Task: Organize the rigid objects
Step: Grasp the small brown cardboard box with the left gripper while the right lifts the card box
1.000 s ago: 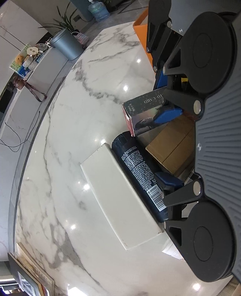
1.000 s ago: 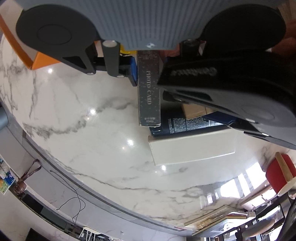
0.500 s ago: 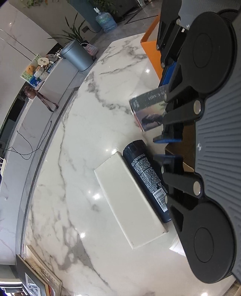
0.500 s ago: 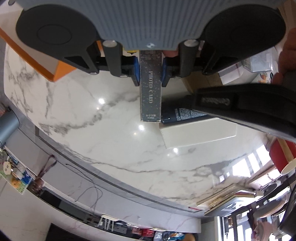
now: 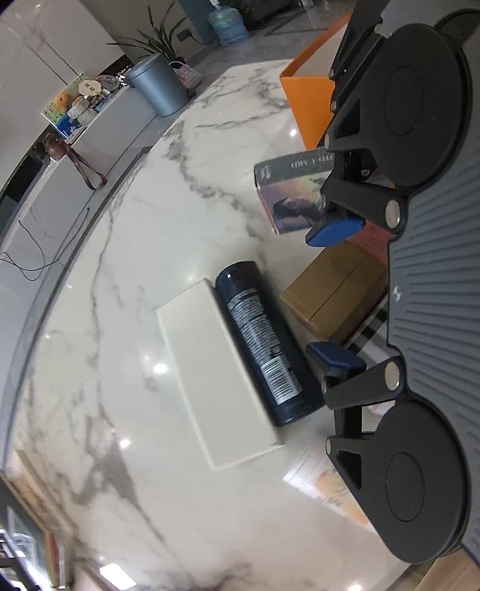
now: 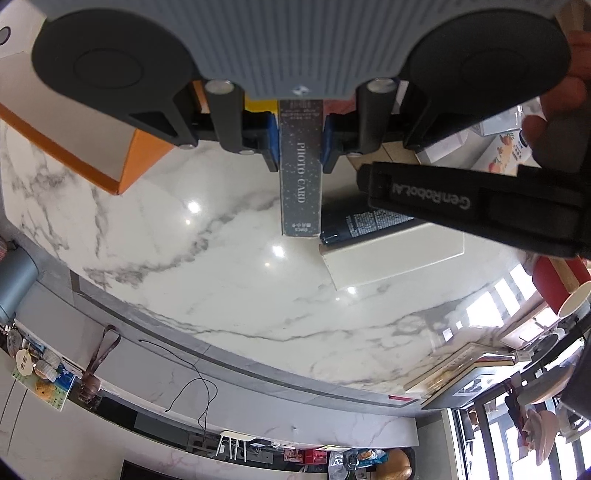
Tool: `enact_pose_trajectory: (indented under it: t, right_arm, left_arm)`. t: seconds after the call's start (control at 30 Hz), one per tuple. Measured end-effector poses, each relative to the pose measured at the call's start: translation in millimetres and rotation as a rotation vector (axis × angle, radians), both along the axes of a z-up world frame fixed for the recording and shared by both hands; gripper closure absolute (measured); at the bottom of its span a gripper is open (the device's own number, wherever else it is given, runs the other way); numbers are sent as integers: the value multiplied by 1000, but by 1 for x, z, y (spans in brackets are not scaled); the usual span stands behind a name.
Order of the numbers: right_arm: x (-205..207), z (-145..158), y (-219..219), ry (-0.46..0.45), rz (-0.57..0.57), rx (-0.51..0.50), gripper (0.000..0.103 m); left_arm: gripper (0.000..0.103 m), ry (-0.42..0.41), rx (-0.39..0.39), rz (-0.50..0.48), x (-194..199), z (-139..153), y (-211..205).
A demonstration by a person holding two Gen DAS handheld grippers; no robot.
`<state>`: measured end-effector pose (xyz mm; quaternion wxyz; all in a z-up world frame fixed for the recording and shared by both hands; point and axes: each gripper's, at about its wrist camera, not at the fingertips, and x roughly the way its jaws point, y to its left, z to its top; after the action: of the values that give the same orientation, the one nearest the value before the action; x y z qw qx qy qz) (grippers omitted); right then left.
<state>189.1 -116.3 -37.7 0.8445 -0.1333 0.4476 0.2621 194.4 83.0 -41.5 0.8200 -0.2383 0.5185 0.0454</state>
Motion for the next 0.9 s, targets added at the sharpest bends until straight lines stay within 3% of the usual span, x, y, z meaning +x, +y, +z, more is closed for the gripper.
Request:
enact_pose_trajectory:
  t: [0.33, 0.53, 0.67, 0.9]
  right_arm:
    - [11, -2, -10, 55, -52, 50, 81]
    - [15, -3, -17, 79, -92, 66, 81]
    - [17, -5, -19, 77, -98, 70, 81]
    - [13, -5, -23, 69, -101, 77, 81]
  left_arm:
    - [34, -11, 40, 9, 17, -14, -14]
    - [35, -71, 62, -125, 31, -12, -23]
    - [28, -25, 72, -88, 26, -10, -14]
    - [27, 44, 18, 26, 11, -8, -7]
